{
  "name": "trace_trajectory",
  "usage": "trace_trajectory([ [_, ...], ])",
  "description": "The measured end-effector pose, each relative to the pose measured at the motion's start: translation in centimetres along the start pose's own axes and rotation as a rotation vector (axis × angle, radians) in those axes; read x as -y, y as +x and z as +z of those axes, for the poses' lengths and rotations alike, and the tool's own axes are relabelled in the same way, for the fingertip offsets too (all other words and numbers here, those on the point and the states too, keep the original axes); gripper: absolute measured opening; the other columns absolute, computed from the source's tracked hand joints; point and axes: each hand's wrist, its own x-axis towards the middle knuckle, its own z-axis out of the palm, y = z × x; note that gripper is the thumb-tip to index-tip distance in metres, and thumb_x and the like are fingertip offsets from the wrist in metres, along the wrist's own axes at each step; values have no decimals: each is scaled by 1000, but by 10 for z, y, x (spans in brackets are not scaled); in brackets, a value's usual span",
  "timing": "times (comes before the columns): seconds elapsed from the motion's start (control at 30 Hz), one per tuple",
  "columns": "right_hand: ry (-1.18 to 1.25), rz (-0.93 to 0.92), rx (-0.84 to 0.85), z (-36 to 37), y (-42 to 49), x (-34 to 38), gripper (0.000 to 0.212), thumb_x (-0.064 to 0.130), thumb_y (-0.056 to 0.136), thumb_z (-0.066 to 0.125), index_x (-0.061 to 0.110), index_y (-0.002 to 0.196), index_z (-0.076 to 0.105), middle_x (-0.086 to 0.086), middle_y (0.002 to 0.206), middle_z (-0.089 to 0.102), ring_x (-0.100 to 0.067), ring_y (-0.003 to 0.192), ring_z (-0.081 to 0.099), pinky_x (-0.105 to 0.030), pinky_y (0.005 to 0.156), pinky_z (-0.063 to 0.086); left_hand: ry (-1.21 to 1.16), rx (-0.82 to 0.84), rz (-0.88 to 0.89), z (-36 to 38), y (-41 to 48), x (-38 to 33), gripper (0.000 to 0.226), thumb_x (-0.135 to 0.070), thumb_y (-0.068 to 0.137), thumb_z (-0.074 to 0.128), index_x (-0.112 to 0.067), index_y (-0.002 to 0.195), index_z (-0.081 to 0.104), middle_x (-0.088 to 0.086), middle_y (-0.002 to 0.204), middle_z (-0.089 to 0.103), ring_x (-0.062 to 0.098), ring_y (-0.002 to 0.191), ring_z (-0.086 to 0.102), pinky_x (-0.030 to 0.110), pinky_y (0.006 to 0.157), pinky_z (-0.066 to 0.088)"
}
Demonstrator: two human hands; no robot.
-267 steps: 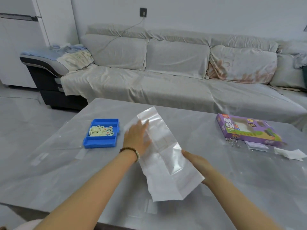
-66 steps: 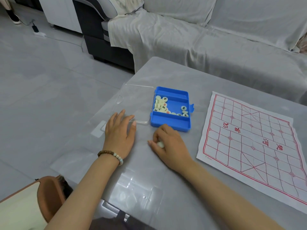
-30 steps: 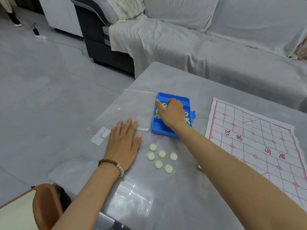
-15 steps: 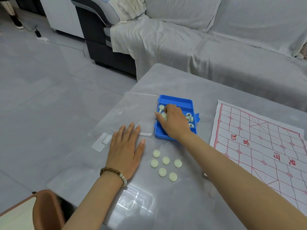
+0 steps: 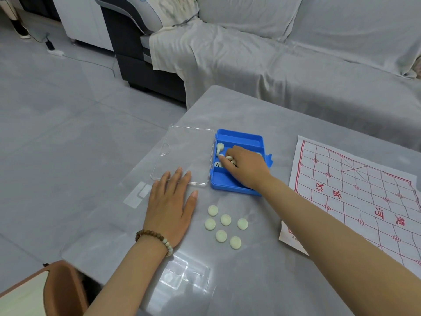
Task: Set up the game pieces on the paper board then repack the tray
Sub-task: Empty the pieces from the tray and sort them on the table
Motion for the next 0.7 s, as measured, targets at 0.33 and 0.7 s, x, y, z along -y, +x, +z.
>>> trace_trajectory([
  [0.33, 495, 234, -104, -8, 13, -2, 46, 42, 93, 49, 14, 58, 37, -2, 56, 47, -5, 45, 39, -27, 55, 33, -8, 3, -3, 0, 0, 0, 81, -59, 76, -7, -28, 146, 18, -7, 155, 12, 15, 142, 5, 30, 116, 2],
  [0.7, 542, 162, -207, -25, -51, 11, 46, 42, 96, 42, 19, 58, 30, 5, 55, 31, -9, 52, 27, -25, 53, 25, -13, 28, -2, -3, -1, -2, 68, -52, 85, 8, -26, 146, 20, -5, 155, 13, 17, 142, 6, 32, 116, 3],
])
